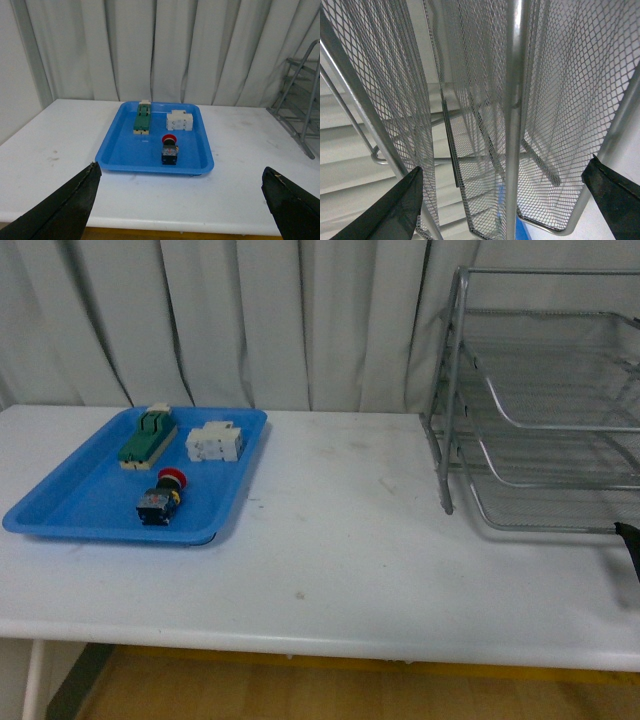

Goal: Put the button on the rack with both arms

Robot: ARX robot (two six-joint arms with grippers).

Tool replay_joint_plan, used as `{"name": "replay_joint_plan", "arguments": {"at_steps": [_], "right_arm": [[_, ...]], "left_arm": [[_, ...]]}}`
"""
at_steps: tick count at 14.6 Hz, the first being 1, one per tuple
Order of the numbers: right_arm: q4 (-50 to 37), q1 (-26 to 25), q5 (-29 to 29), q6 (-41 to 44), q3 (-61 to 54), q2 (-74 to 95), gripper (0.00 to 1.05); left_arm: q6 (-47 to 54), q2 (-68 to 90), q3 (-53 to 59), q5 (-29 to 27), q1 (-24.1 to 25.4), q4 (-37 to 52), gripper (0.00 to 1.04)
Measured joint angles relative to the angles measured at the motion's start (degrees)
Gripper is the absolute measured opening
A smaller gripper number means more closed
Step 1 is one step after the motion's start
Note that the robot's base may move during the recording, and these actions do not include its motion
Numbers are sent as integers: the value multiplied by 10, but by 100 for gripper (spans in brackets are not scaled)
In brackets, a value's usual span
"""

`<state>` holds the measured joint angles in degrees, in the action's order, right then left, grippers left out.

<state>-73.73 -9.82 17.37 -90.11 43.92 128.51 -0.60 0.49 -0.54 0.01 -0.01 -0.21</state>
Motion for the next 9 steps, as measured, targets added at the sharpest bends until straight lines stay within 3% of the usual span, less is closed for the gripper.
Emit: {"name": "replay_joint_plan", "arguments": {"at_steps": [4, 5, 9], "right_arm": [[1, -3, 3, 6, 30, 18, 98], [0, -4, 3, 8, 34, 24, 92], [1, -3, 4, 24, 59, 39, 44]], "left_arm": [[0, 0, 0, 0, 0, 0, 98], [0, 0, 0, 0, 0, 0, 98], [0, 0, 0, 0, 0, 0, 98]]}}
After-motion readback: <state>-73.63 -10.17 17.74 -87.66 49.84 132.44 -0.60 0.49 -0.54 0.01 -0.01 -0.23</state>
